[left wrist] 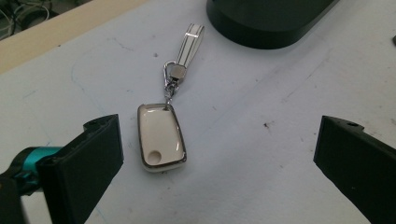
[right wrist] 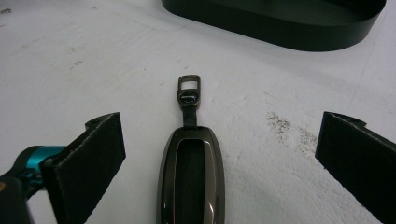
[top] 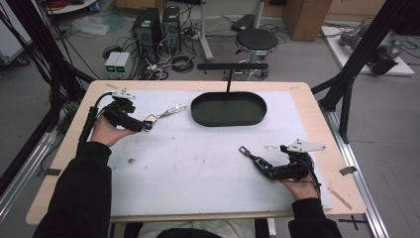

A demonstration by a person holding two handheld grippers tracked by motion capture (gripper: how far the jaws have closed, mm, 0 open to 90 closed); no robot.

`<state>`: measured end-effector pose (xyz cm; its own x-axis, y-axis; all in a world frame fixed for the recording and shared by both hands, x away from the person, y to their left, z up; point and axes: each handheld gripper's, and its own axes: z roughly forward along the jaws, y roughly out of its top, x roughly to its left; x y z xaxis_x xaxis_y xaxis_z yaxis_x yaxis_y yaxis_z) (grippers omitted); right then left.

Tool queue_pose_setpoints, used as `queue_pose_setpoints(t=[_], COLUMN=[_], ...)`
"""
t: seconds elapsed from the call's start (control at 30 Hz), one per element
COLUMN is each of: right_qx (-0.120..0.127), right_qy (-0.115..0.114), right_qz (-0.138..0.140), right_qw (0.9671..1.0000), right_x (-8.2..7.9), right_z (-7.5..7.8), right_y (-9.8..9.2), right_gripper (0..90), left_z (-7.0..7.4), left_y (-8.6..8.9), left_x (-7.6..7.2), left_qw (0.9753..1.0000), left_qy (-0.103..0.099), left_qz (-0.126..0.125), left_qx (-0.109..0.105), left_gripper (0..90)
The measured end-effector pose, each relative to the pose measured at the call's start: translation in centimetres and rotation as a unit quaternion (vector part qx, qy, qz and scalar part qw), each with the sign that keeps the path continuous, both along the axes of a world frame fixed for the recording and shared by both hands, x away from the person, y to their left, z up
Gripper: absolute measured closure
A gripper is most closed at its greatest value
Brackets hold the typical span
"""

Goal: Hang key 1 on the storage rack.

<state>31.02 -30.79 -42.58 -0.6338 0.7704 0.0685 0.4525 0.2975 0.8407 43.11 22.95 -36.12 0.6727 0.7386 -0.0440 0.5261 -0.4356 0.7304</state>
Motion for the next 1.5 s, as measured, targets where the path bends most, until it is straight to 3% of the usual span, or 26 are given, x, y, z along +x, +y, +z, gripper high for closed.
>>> queue_pose_setpoints(t=[0.5,0.57,0.63,0.77,1.0,1.23,1.3,1.5], right_qx=[-0.005,-0.006,-0.007,-0.007,-0.006,-0.005,-0.007,-0.010], right_qy=[0.003,0.002,0.001,0.001,0.003,0.000,-0.001,0.002], right_qz=[0.000,0.002,0.001,0.000,-0.001,-0.004,-0.002,0.001], right_qw=[1.0000,1.0000,1.0000,1.0000,1.0000,1.0000,1.0000,0.9999], right_x=[0.3,0.3,0.2,0.2,0.2,0.1,0.1,0.2], right_z=[-0.1,-0.1,-0.1,-0.1,-0.1,-0.1,-0.1,-0.2], right_y=[0.1,0.1,0.1,0.1,0.0,-0.2,-0.1,0.2], right_gripper=[0.7,0.6,0.6,0.7,0.6,0.7,0.7,0.6], left_z=[0.9,0.8,0.7,0.4,-1.3,-2.0,-2.1,-2.1], left_y=[-1.5,-1.9,-2.2,-2.7,-3.8,-4.5,-5.1,-5.9], left_x=[3.4,3.9,4.5,5.6,7.8,8.7,9.3,9.9], left_qw=[0.9997,0.9996,0.9992,0.9989,0.9973,0.9969,0.9950,0.9948], left_qy=[0.002,0.008,0.015,0.021,0.051,0.051,0.060,0.057], left_qz=[-0.019,-0.025,-0.029,-0.029,-0.030,-0.034,-0.038,-0.046], left_qx=[0.016,0.013,0.024,0.029,0.043,0.049,0.069,0.071], left_gripper=[2.8,2.8,2.8,2.8,2.8,2.9,2.8,6.0])
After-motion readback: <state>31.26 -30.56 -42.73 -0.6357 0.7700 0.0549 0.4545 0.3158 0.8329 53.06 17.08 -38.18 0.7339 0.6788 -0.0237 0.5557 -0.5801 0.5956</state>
